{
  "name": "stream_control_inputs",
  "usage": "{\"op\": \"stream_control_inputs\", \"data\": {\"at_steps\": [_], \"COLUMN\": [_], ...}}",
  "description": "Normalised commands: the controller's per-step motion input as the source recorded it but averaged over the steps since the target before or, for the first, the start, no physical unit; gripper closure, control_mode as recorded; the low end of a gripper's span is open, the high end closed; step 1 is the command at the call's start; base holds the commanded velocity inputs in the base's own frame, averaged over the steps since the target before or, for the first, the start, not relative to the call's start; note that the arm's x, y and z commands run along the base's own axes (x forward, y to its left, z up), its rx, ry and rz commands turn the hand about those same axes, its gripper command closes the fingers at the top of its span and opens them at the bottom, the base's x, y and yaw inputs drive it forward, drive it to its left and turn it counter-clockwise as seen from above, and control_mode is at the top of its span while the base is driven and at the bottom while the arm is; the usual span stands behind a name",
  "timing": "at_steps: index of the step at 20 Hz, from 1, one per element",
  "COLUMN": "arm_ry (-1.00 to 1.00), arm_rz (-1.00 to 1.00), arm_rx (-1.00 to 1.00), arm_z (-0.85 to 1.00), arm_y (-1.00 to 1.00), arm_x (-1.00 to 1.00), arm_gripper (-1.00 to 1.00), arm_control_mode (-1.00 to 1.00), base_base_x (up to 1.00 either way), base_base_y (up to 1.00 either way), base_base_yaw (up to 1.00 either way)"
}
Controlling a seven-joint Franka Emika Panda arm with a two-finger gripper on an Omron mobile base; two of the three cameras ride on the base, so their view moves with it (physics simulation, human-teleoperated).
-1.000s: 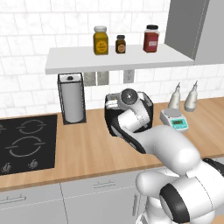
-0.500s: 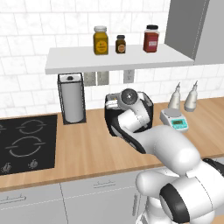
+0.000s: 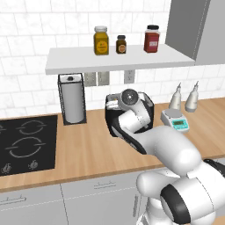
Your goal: Start the toaster. Once the lever pops up, take the bread to the plate on the dining counter.
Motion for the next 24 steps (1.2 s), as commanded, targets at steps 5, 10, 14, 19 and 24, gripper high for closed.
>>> {"op": "stream_control_inputs", "data": {"at_steps": [5,10,14,19,24], "arm_ry": [0.0,0.0,0.0,0.0,0.0], "arm_rz": [0.0,0.0,0.0,0.0,0.0], "arm_rx": [0.0,0.0,0.0,0.0,0.0], "arm_z": [0.0,0.0,0.0,0.0,0.0], "arm_y": [0.0,0.0,0.0,0.0,0.0], "arm_x": [0.0,0.0,0.0,0.0,0.0], "arm_gripper": [-1.0,-1.0,-1.0,-1.0,-1.0], "arm_control_mode": [-1.0,-1.0,-1.0,-1.0,-1.0], "base_base_x": [0.0,0.0,0.0,0.0,0.0], "base_base_y": [0.0,0.0,0.0,0.0,0.0], "base_base_yaw": [0.0,0.0,0.0,0.0,0.0]}}
